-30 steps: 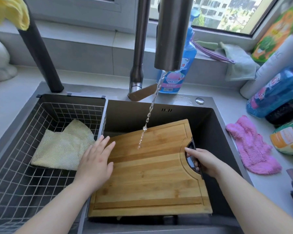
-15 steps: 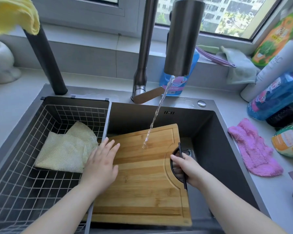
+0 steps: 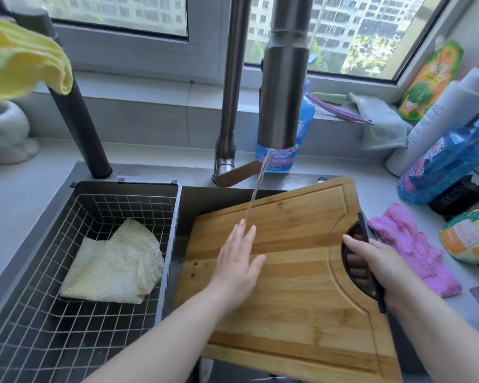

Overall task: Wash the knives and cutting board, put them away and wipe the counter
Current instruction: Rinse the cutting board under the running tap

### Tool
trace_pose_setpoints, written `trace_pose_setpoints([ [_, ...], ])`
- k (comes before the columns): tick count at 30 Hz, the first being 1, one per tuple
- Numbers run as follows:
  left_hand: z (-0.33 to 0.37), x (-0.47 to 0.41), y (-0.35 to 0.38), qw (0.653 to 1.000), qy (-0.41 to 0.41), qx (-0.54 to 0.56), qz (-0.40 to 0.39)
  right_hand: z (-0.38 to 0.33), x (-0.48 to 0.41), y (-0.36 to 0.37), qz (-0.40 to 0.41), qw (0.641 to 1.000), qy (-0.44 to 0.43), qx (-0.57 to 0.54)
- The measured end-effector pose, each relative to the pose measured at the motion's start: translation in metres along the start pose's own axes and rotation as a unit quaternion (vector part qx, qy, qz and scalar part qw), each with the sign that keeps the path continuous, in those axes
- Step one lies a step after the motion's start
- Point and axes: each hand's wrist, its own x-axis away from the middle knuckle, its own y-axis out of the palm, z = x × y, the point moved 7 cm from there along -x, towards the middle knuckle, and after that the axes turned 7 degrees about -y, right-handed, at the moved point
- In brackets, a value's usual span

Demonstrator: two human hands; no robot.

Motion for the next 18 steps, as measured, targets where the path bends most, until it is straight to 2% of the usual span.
trace_pose_setpoints([
  [2,0.013,-0.011,0.010,0.999,0.024,0.041,-0.010,-0.008,0.009,-0.006,-0.002,1.000,-0.009,-0.006],
  [6,0.015,-0.025,0.021,0.997,0.071,-0.008,-0.014,-0.013,0.013,-0.018,-0.011,0.999,-0.023,-0.027],
  [7,0.003,-0.030,0.019,0.999,0.044,-0.010,-0.016,-0.014,0.014,-0.020,-0.014,0.999,-0.026,-0.027],
  [10,-0.056,-0.035,0.009,0.992,-0.121,-0.004,-0.019,-0.017,0.018,-0.026,-0.028,0.999,-0.039,0.014],
  [12,-0.070,-0.029,0.011,0.986,-0.166,0.003,-0.023,-0.022,0.021,-0.028,-0.030,0.998,-0.046,0.033],
  [14,-0.049,-0.020,0.021,0.991,-0.128,0.029,-0.022,-0.025,0.022,-0.025,-0.032,0.998,-0.042,0.036],
  [16,-0.004,-0.005,0.033,1.000,-0.004,0.021,-0.023,-0.028,0.023,-0.016,-0.031,0.998,-0.045,0.025],
  [18,0.034,0.014,0.038,0.993,0.114,0.021,-0.035,-0.027,0.023,-0.009,-0.041,0.998,-0.041,0.003],
])
